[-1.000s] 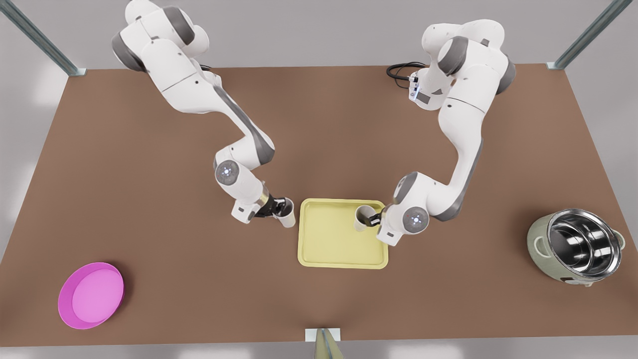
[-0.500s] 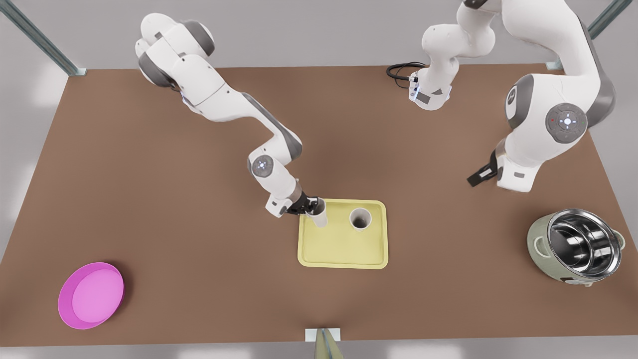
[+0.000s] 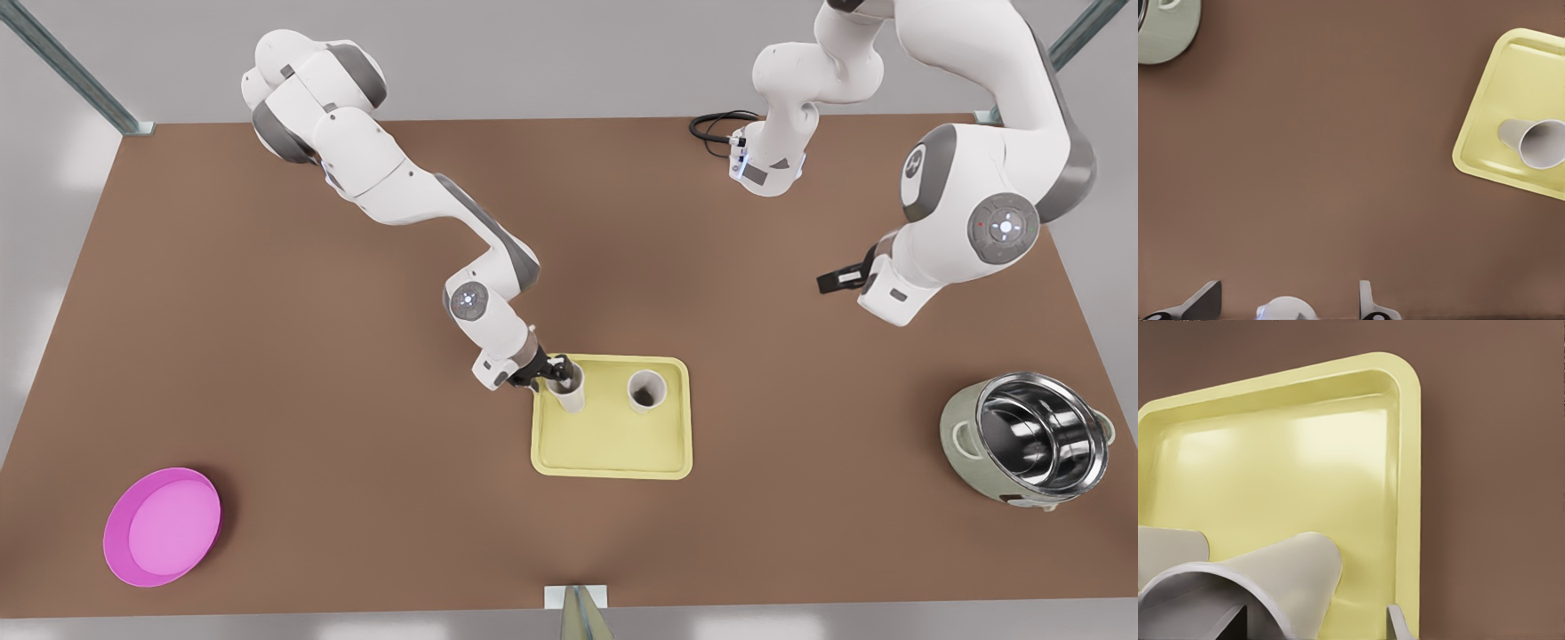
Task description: Use both arms to respectively pick up the white IKEA cups from the middle-left and middle-right positions, then place the white IKEA cups onto the middle-middle tray, ensuring that the cups remain upright and do not tip over
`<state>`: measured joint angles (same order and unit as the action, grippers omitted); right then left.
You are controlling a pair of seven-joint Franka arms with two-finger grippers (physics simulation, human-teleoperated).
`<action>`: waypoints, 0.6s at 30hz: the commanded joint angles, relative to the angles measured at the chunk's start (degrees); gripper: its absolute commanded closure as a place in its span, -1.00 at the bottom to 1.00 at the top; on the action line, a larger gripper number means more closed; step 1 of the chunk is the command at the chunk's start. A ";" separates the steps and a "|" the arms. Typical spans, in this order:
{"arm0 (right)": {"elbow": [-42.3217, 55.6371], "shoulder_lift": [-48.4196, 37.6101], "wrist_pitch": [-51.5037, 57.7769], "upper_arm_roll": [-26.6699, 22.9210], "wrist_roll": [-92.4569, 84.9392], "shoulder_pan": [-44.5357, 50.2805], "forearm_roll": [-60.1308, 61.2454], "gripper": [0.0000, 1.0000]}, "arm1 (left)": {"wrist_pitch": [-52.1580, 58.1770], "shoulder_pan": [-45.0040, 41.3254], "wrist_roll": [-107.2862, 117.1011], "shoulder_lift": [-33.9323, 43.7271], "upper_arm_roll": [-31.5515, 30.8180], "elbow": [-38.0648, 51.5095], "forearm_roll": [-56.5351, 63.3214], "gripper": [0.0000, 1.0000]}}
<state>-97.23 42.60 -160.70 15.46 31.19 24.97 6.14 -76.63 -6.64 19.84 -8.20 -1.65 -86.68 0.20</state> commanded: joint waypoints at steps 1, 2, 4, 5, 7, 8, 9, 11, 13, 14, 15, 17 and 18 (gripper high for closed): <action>0.03 -0.06 -0.41 0.01 5.20 -0.01 0.01 -1.00 | 1.13 0.13 -11.57 0.02 -0.11 0.02 -0.02 -1.00; 0.03 -0.06 -0.41 0.01 5.20 -0.01 0.01 -1.00 | 1.13 0.13 -11.66 0.11 -0.11 -0.06 -0.02 -1.00; 0.11 -0.06 -0.32 0.01 5.20 -0.10 0.01 -1.00 | 1.48 0.13 -11.75 0.02 -0.11 -0.06 -0.02 -1.00; 0.12 -0.06 -0.41 0.01 5.20 -0.10 0.01 -1.00 | 1.48 0.13 -11.84 0.02 -0.11 -0.06 -0.02 -1.00; 0.12 -0.06 -0.41 0.01 5.11 -0.36 0.01 -1.00 | 1.48 0.13 -11.84 -0.06 -0.11 -0.06 -0.02 -1.00; 0.12 -0.06 -0.41 0.01 5.11 -0.54 -0.08 -1.00 | 1.48 0.13 -11.84 -0.06 -0.11 -0.06 -0.02 -1.00; 0.47 -0.15 -0.32 0.01 5.11 -0.54 0.01 -1.00 | 1.48 0.13 -11.84 -0.06 -0.11 -0.06 -0.02 -1.00; 0.21 -1.81 0.20 0.10 5.20 -1.24 0.10 -1.00 | 1.48 0.13 -11.84 -0.06 -0.11 -0.06 -0.02 -1.00; -0.94 -11.12 13.08 0.10 4.14 -4.75 -0.16 -1.00 | 1.57 0.13 -11.84 -0.06 -0.11 -0.06 -0.02 -1.00; -0.68 -15.96 22.68 0.10 1.16 -7.29 -0.08 -1.00 | 1.48 0.13 -11.84 -0.06 -0.11 -0.06 -0.02 -1.00; -0.41 -18.86 29.89 0.10 -3.31 -11.16 -0.17 -1.00 | 1.57 0.13 -11.84 -0.06 -0.11 -0.06 -0.02 -1.00; 0.55 -21.07 44.40 0.01 -25.44 -25.74 -0.25 -1.00 | 1.48 0.05 -11.84 0.02 -0.11 -0.06 -0.02 -1.00; 0.55 -20.98 46.43 -0.43 -32.32 -31.55 -1.74 -1.00 | 1.57 0.05 -11.84 0.02 -0.19 -0.06 -0.02 -1.00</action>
<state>-96.91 22.27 -136.42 15.15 28.80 -2.72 4.75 -75.24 -6.57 12.38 -8.24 -1.81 -86.77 0.15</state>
